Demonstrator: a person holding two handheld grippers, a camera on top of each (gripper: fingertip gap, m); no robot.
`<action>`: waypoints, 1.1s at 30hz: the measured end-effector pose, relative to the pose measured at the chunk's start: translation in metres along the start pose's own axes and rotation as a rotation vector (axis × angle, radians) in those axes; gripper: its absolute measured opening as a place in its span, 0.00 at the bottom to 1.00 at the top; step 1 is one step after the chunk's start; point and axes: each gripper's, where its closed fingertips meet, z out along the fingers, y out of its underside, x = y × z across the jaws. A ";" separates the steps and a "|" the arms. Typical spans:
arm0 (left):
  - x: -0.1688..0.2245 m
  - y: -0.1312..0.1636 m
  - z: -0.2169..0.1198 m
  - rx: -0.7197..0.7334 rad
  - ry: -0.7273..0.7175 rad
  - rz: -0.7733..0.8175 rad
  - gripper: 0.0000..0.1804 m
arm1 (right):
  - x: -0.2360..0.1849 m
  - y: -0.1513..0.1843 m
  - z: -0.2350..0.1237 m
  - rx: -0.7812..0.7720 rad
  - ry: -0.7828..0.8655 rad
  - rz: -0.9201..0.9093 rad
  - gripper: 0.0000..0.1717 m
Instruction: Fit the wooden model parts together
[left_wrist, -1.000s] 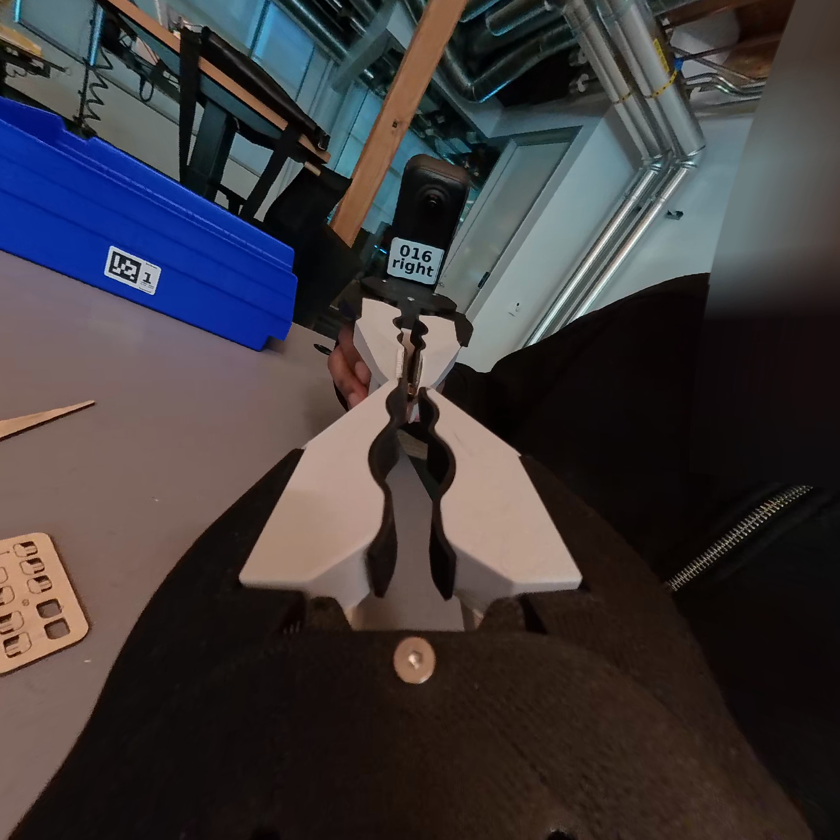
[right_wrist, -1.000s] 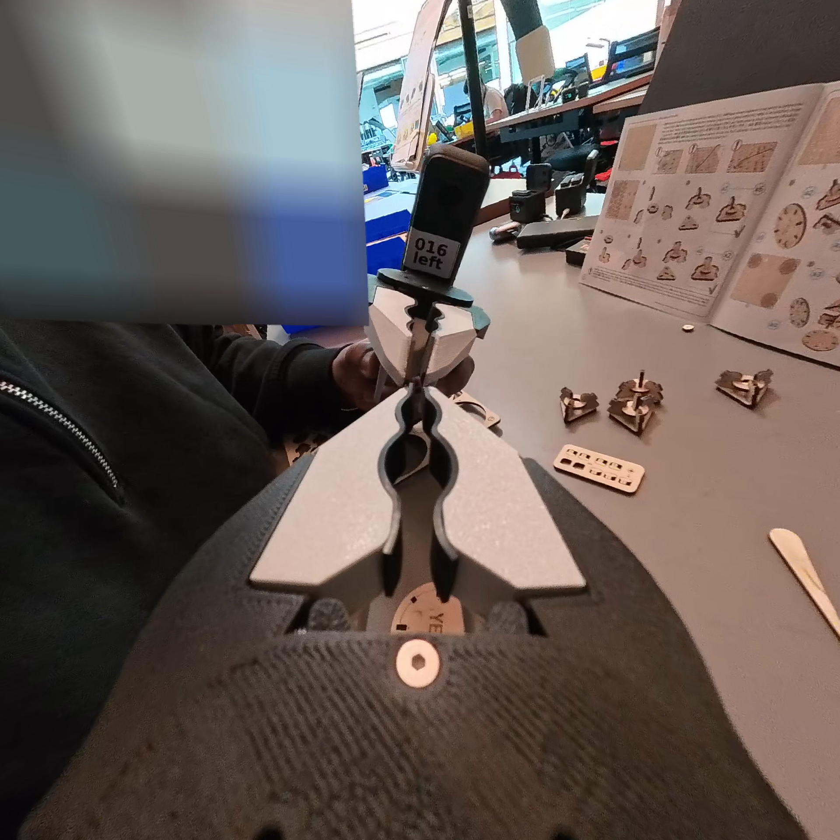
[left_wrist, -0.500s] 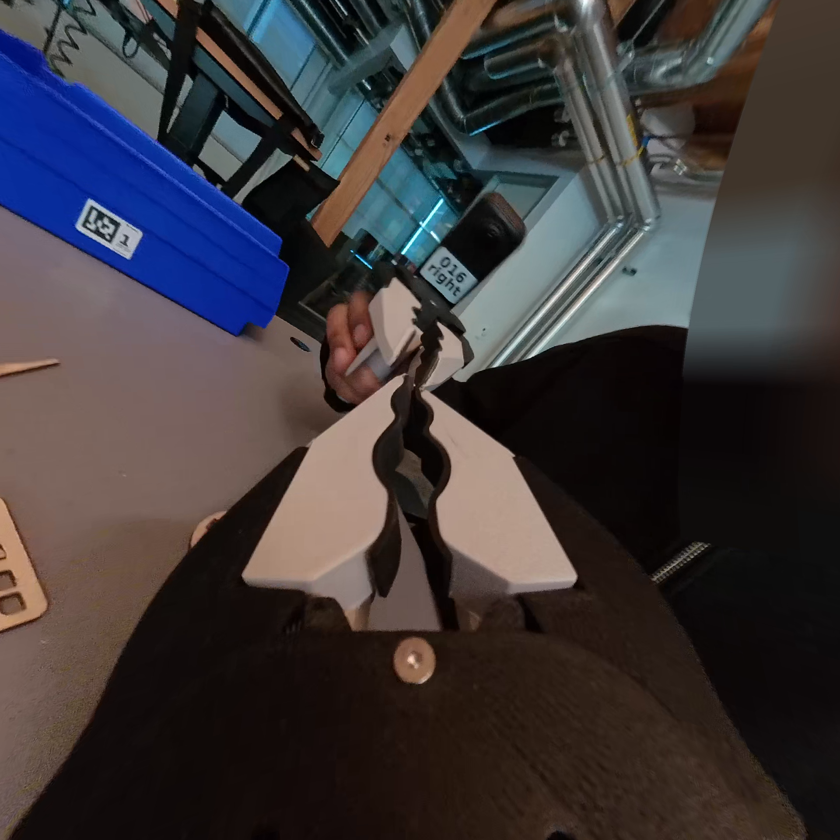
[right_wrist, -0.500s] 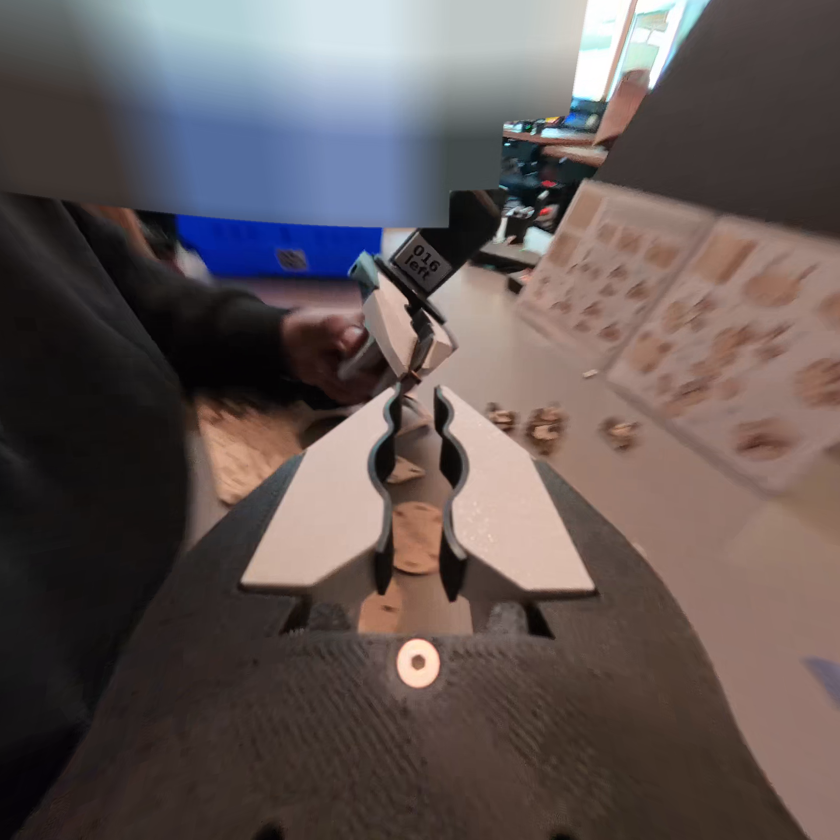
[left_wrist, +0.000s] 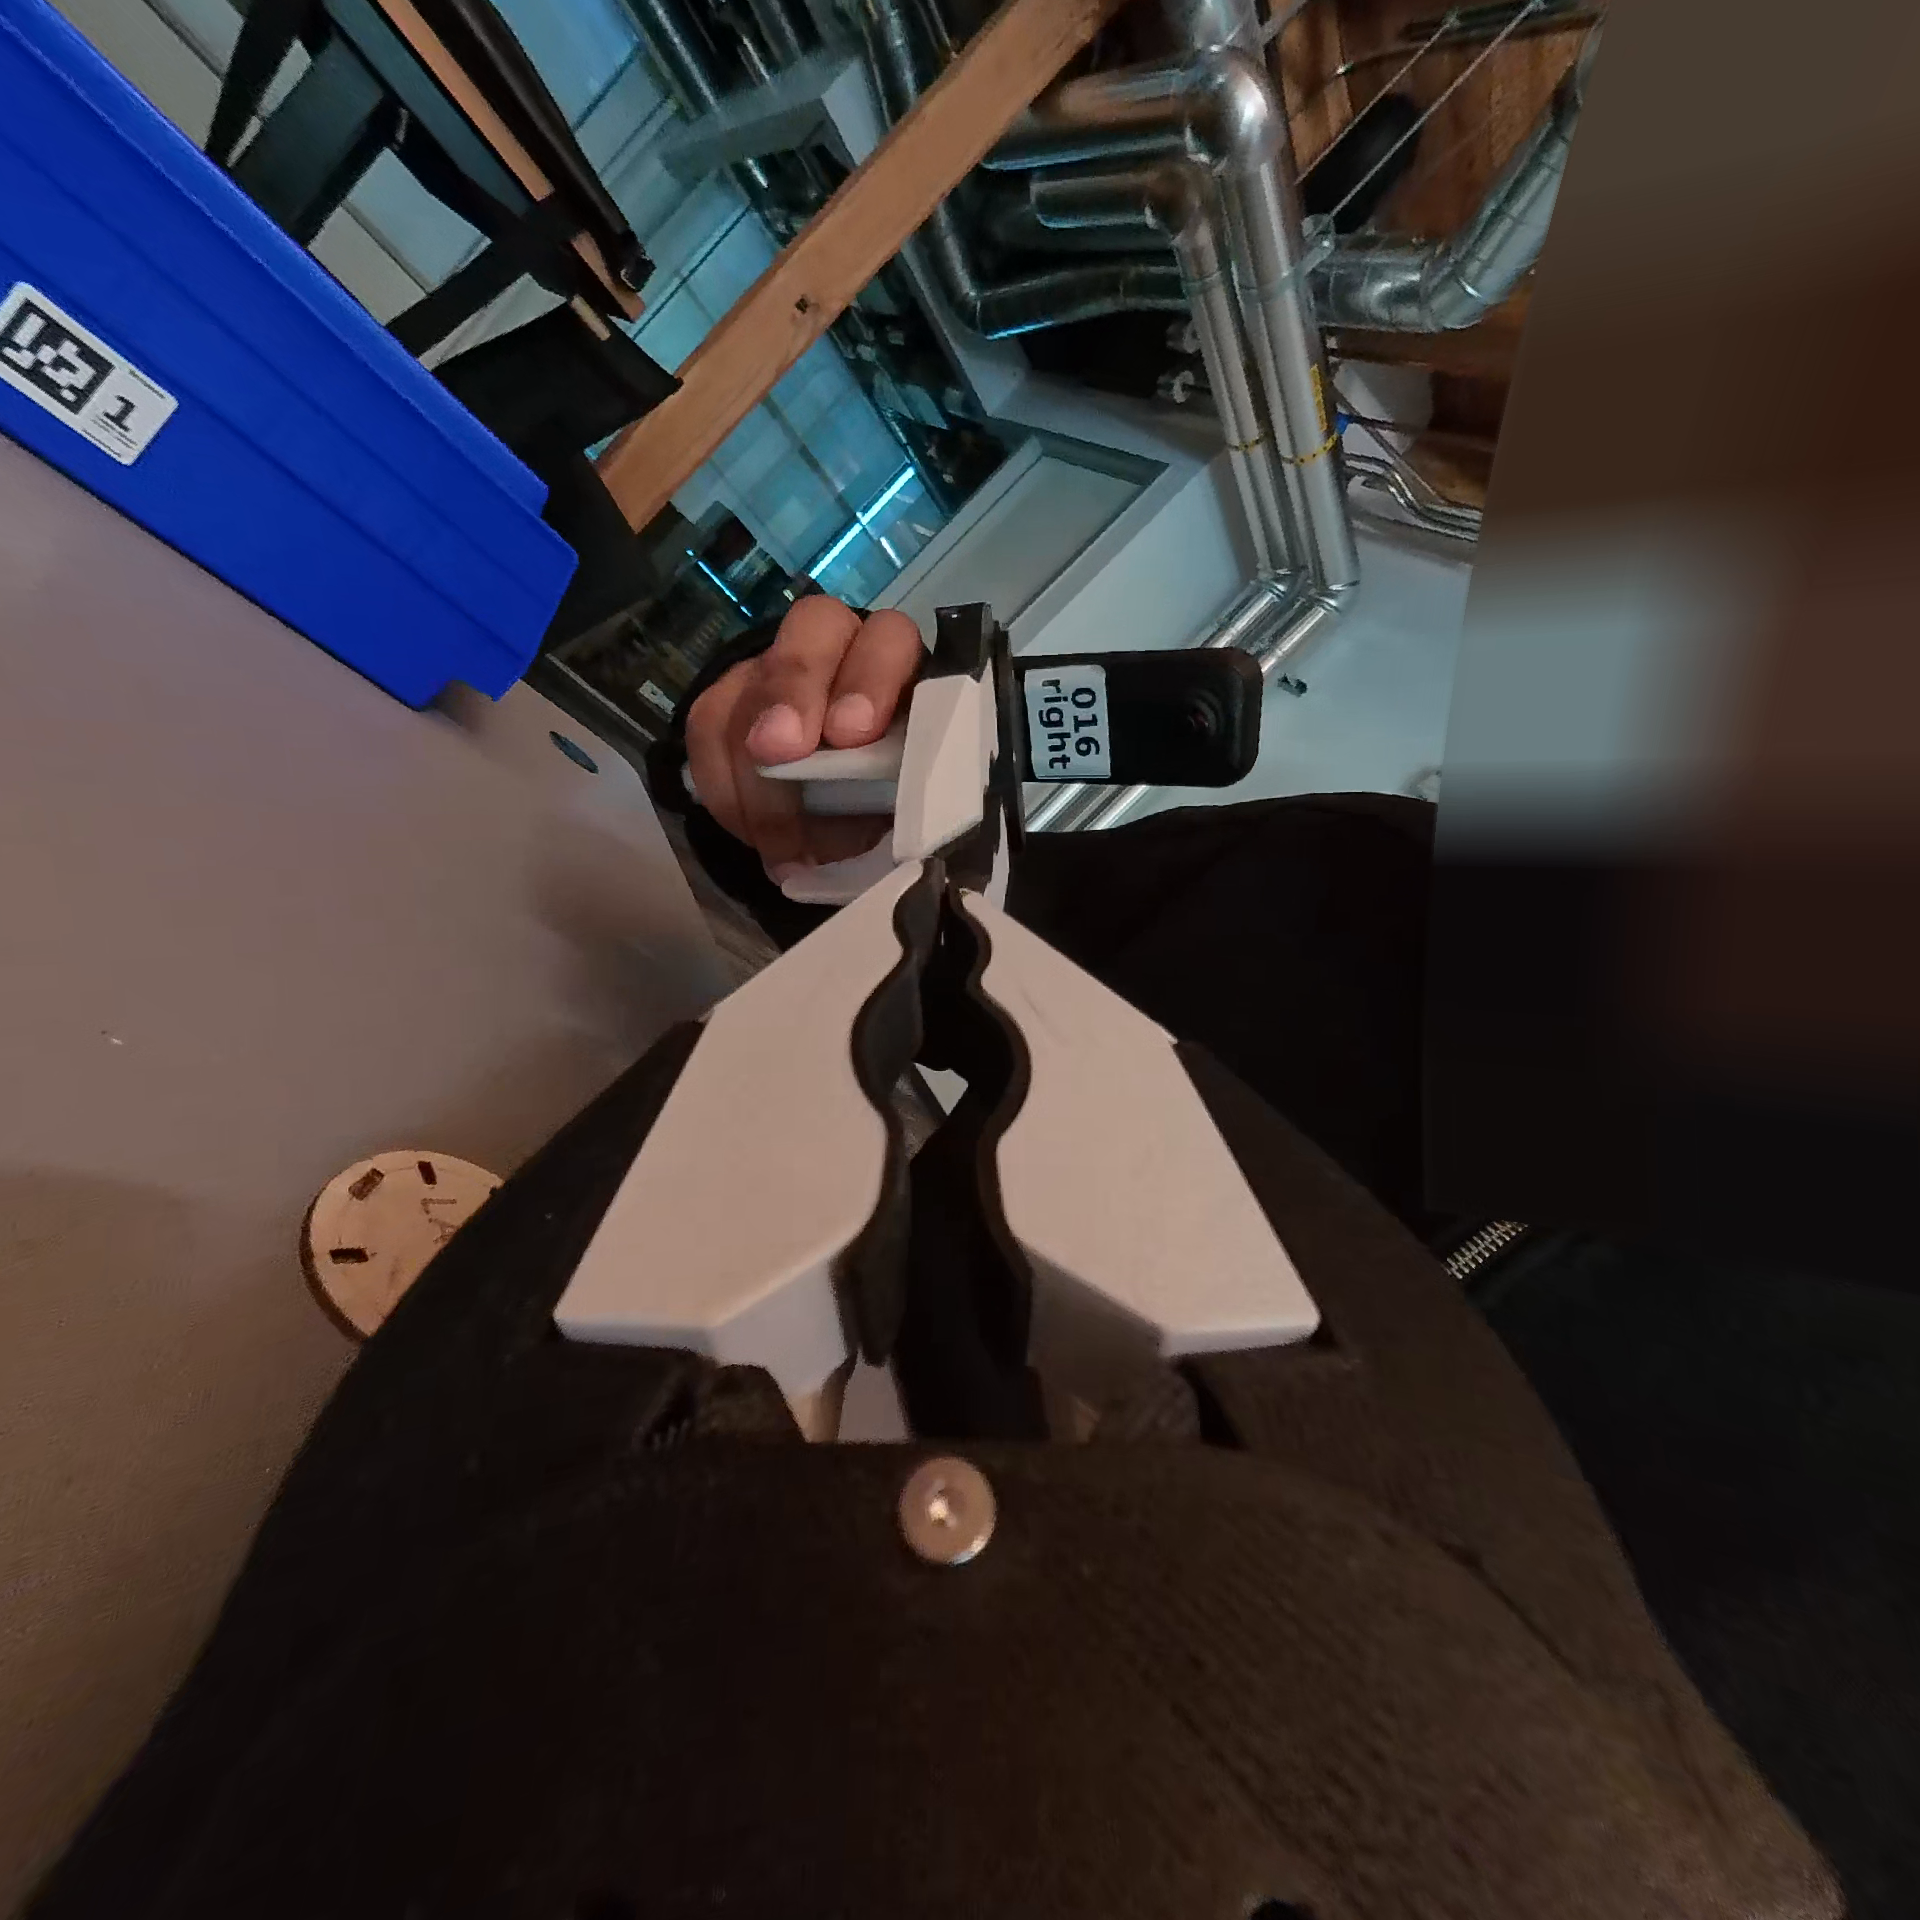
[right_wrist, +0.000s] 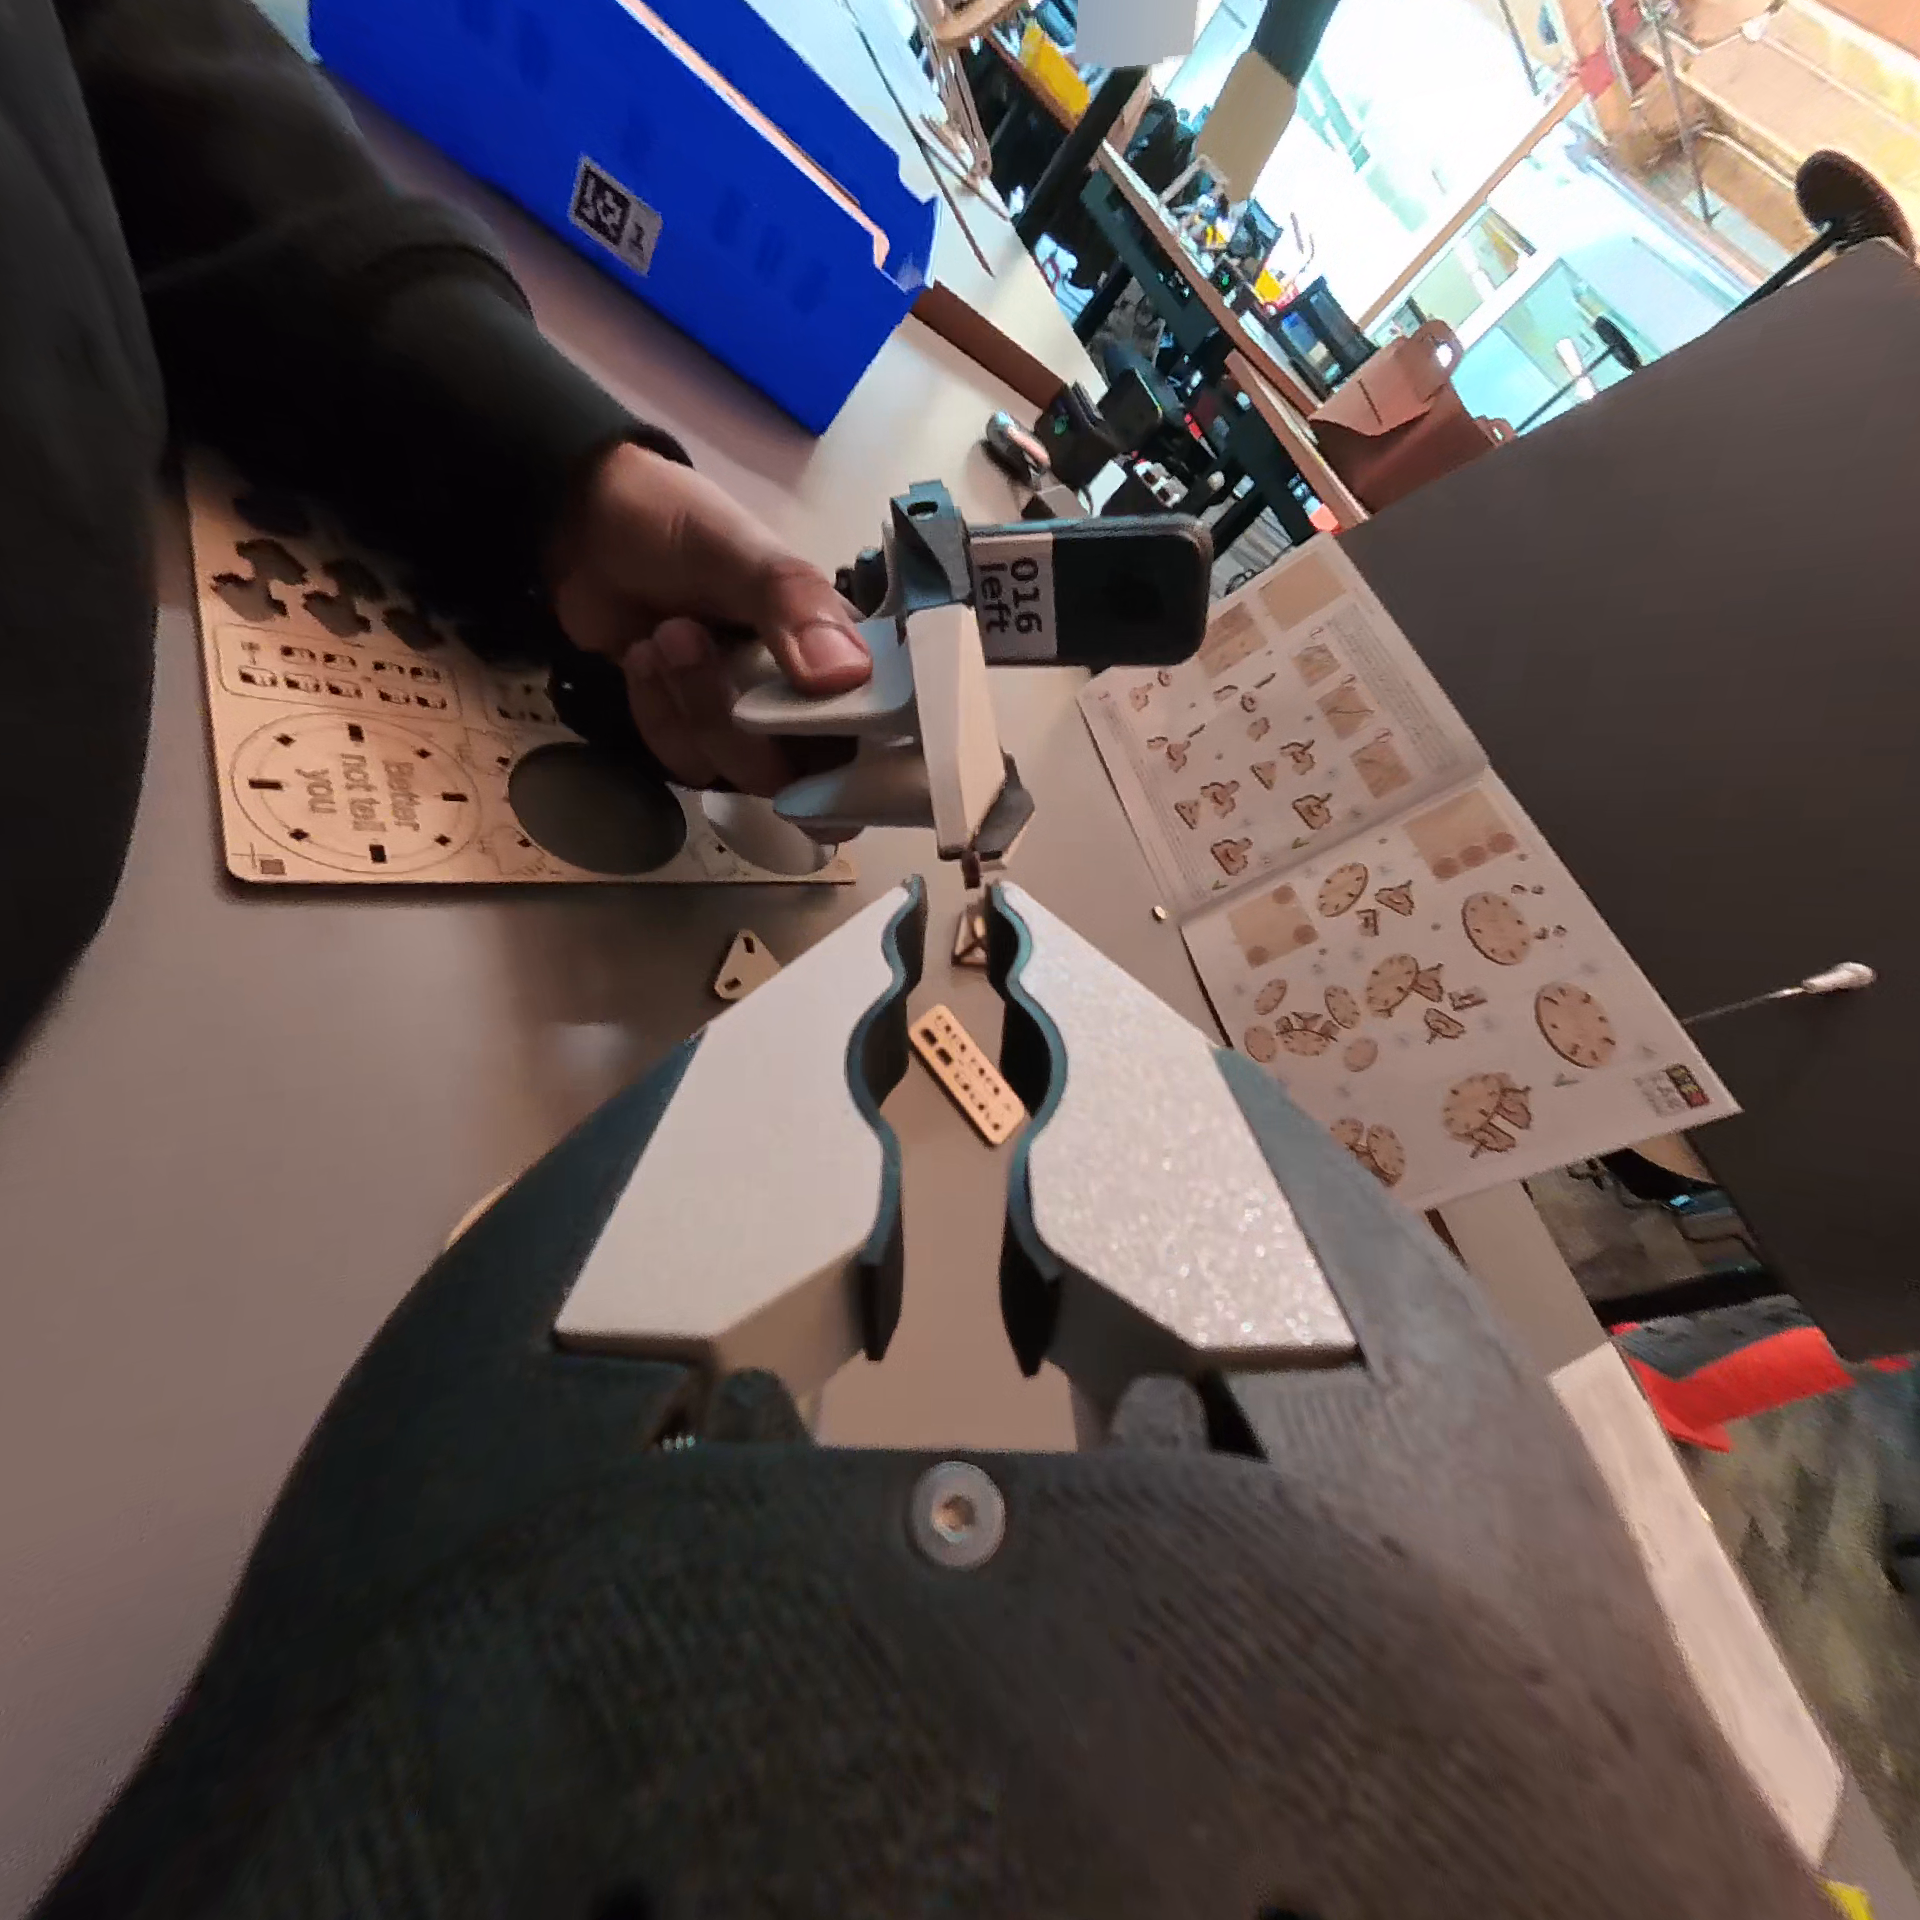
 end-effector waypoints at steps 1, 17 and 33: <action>0.000 0.001 0.001 -0.002 0.002 0.000 0.00 | 0.000 -0.001 0.000 0.007 -0.004 0.005 0.05; -0.013 -0.002 -0.002 -0.009 -0.125 0.069 0.08 | 0.008 0.014 0.001 -0.030 0.011 0.233 0.00; -0.097 0.059 -0.027 -0.633 -0.825 0.491 0.23 | -0.061 0.108 -0.001 -0.521 -0.280 0.877 0.00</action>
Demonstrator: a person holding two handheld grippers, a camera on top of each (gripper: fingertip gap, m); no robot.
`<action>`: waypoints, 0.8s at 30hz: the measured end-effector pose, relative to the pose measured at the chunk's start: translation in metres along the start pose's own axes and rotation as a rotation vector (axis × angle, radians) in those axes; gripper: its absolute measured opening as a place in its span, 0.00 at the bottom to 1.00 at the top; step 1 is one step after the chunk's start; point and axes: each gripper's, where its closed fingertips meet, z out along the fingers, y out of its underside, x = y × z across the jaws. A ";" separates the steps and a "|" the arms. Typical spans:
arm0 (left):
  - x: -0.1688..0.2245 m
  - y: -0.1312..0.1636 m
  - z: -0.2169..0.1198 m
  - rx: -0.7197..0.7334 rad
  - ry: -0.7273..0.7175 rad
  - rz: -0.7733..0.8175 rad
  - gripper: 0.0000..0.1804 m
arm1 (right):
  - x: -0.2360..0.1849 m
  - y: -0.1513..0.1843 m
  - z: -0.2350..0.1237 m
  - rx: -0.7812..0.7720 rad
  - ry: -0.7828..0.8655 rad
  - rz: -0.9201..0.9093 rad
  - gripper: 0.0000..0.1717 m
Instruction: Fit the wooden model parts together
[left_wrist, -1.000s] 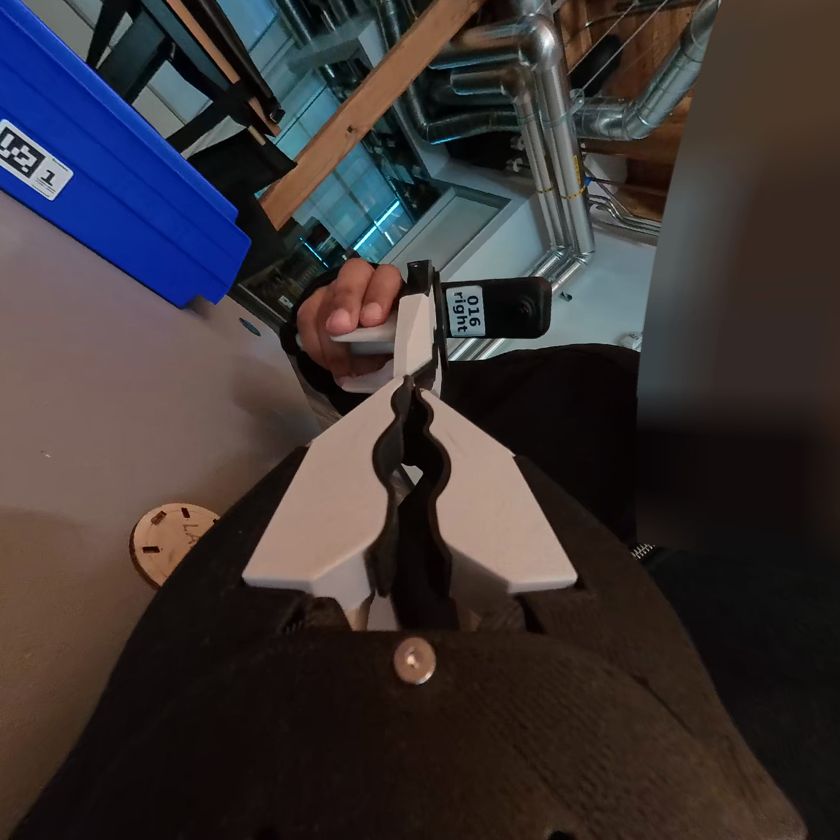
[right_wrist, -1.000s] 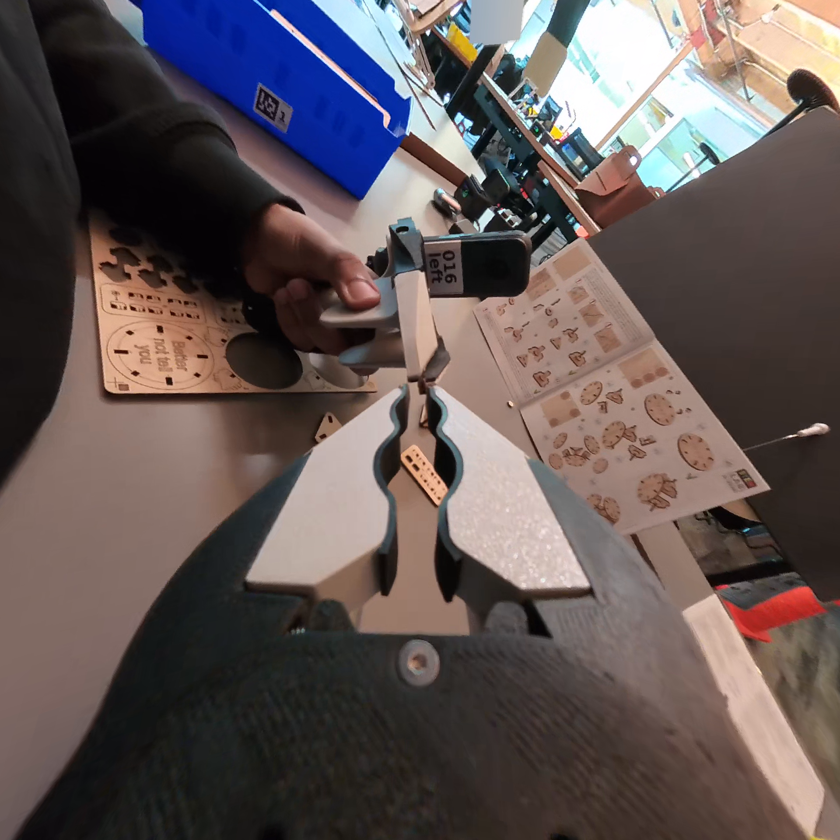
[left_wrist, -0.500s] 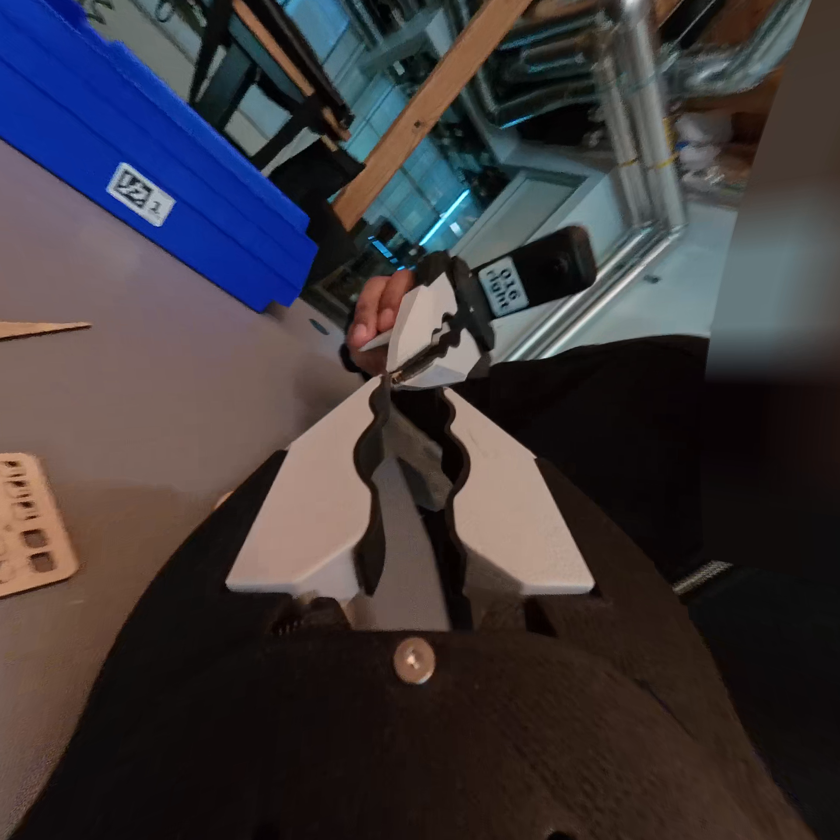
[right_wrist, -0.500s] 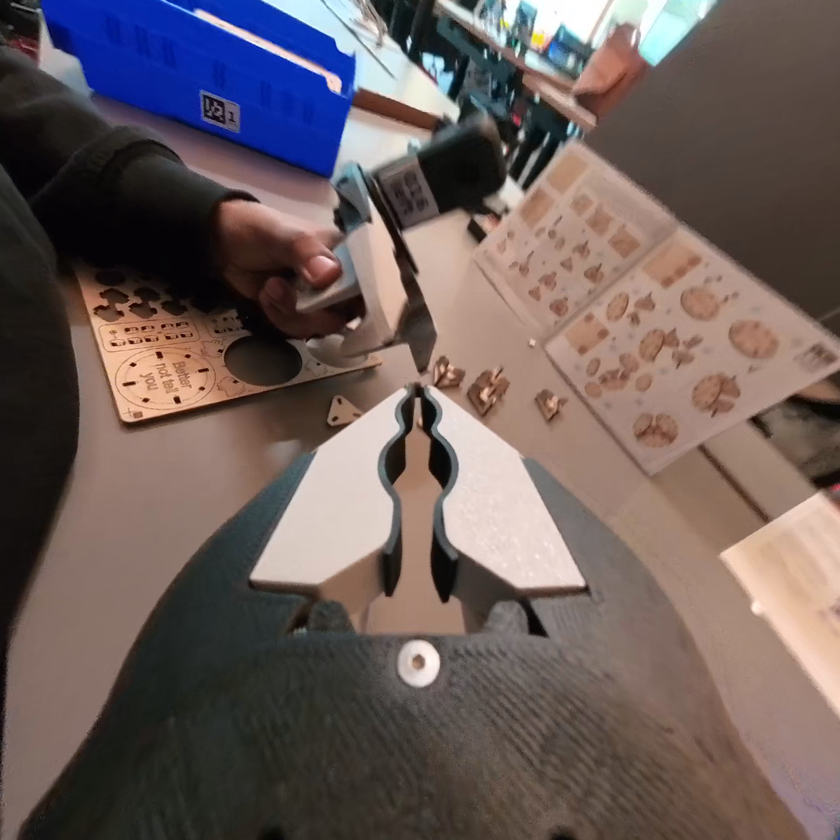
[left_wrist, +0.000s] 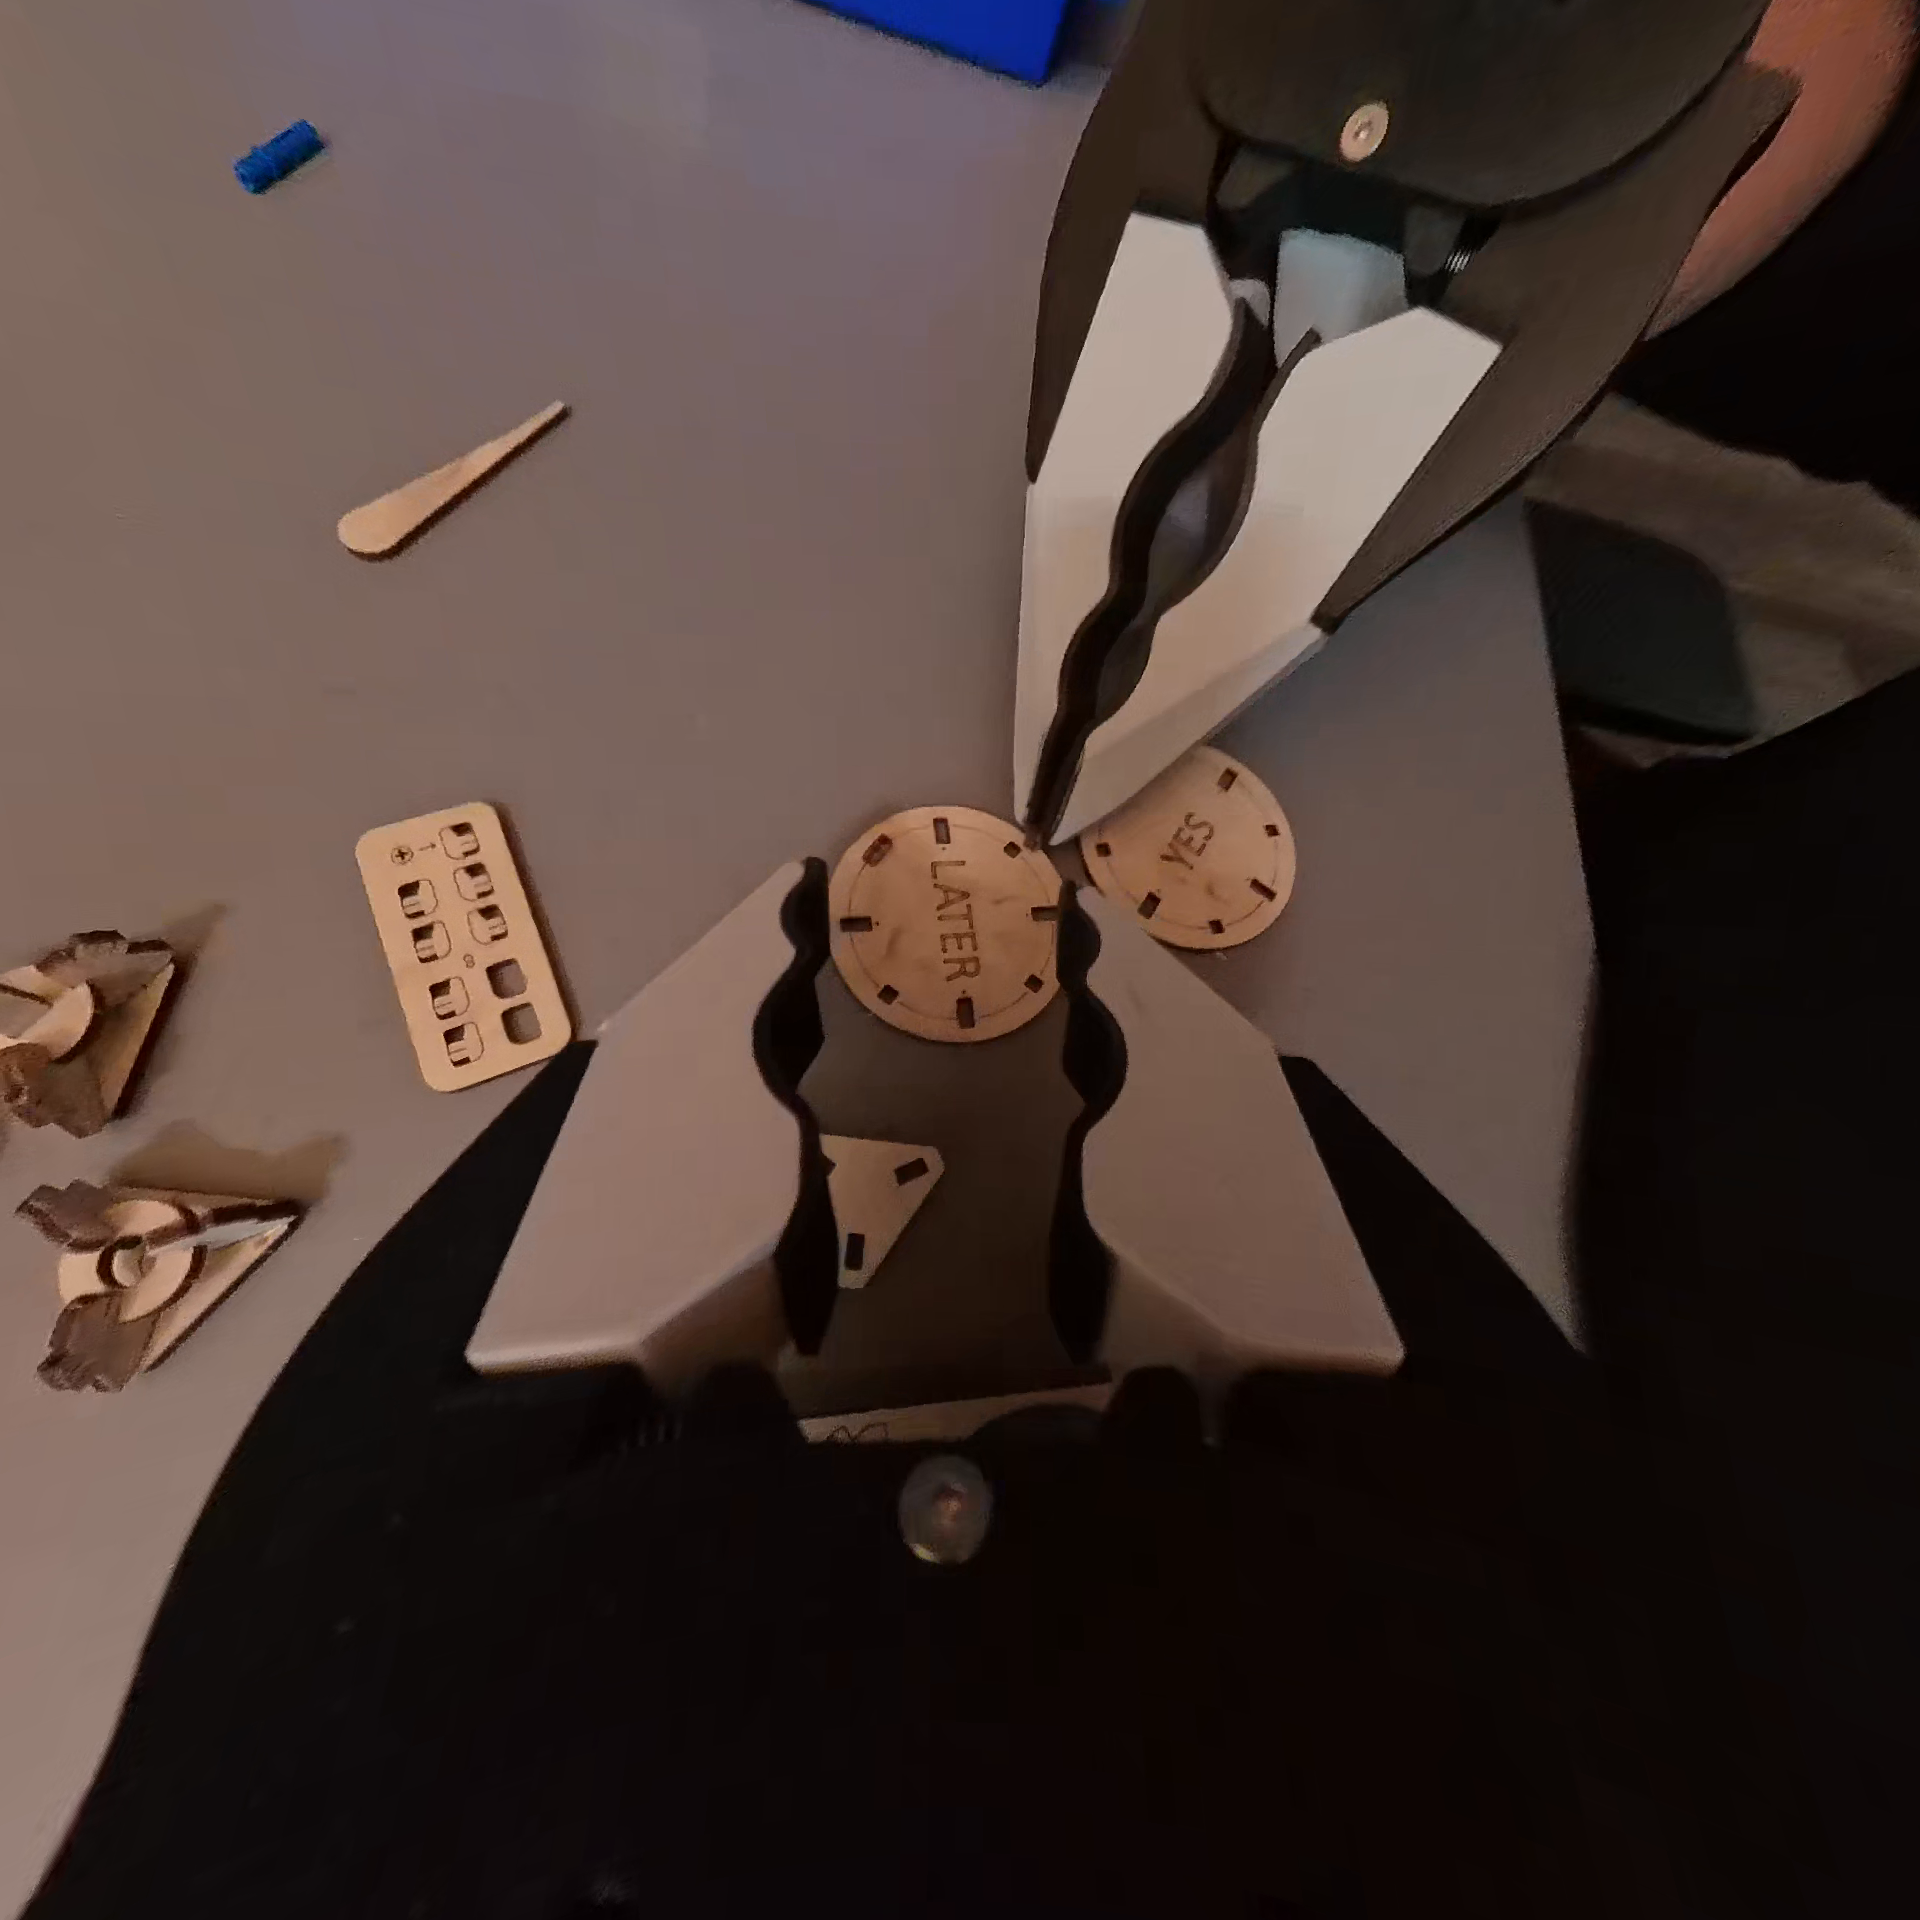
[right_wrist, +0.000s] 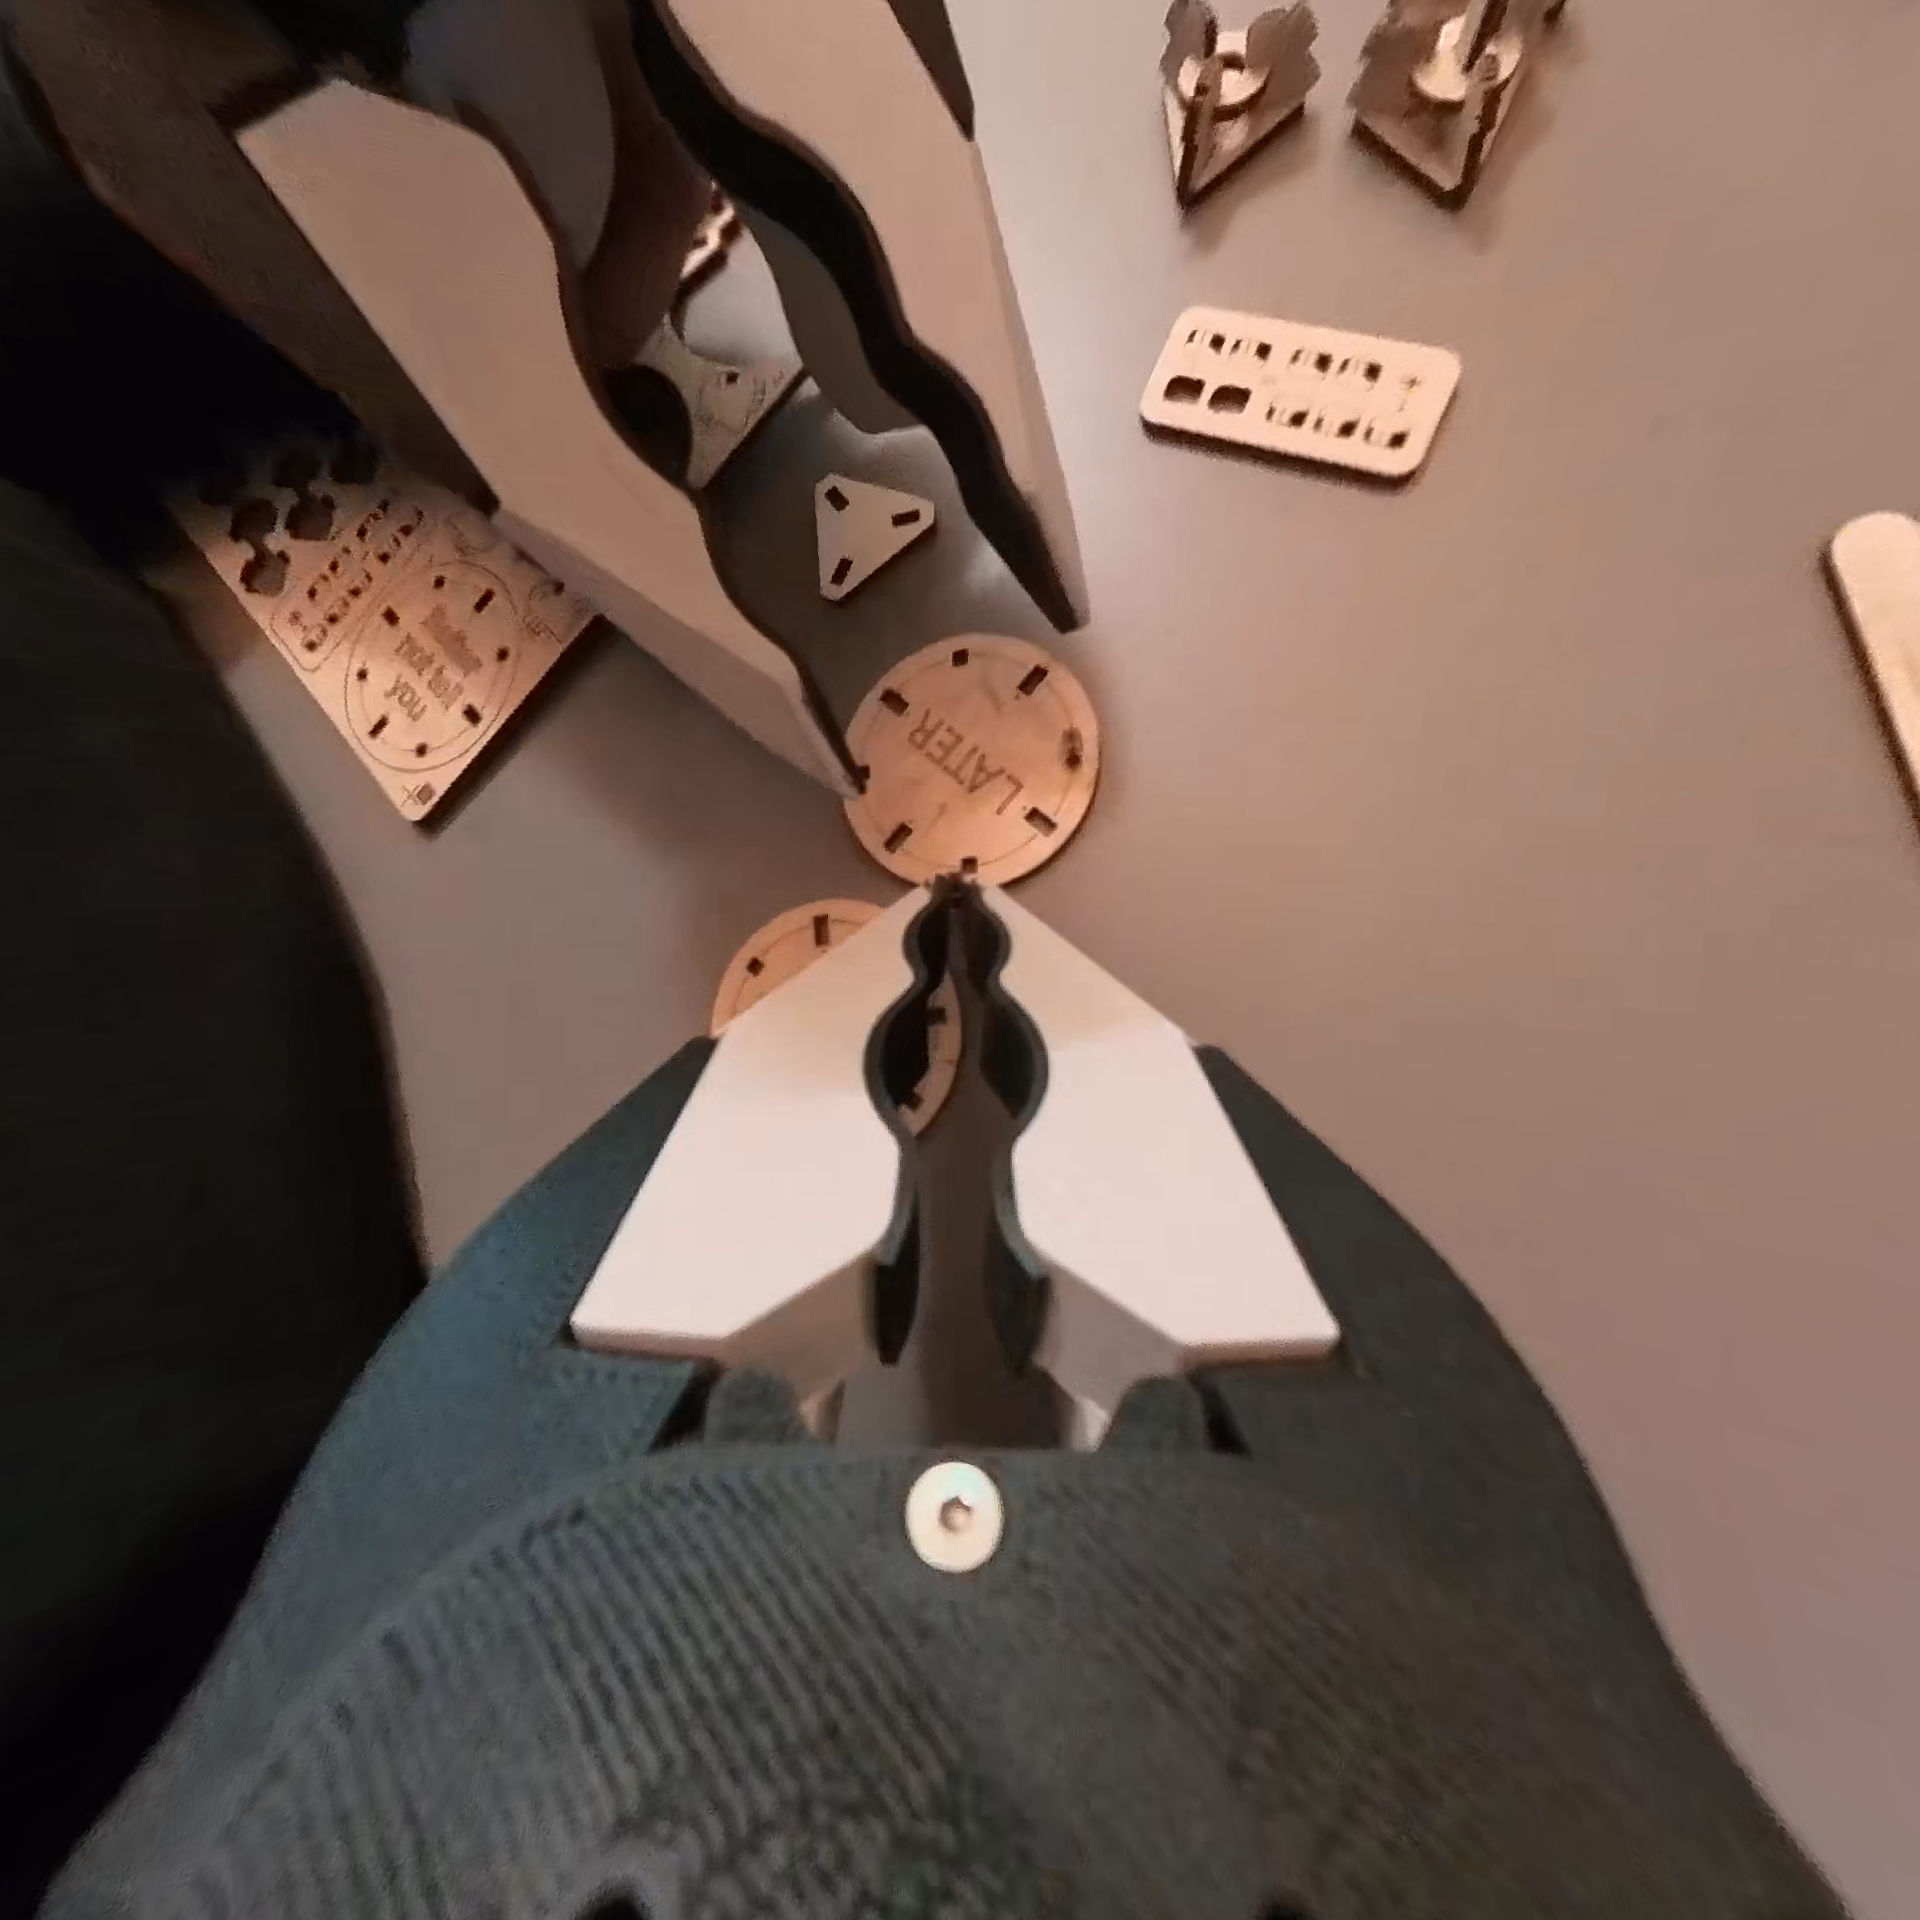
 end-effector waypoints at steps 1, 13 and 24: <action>-0.001 0.002 0.001 -0.015 -0.006 -0.001 0.24 | 0.000 0.000 0.000 -0.002 -0.005 0.009 0.00; 0.005 0.015 0.003 -0.095 0.051 -0.075 0.25 | 0.015 -0.007 0.001 -0.015 0.067 -0.017 0.00; 0.002 0.012 0.004 -0.072 0.023 -0.040 0.23 | 0.017 -0.009 -0.006 -0.014 0.080 -0.023 0.00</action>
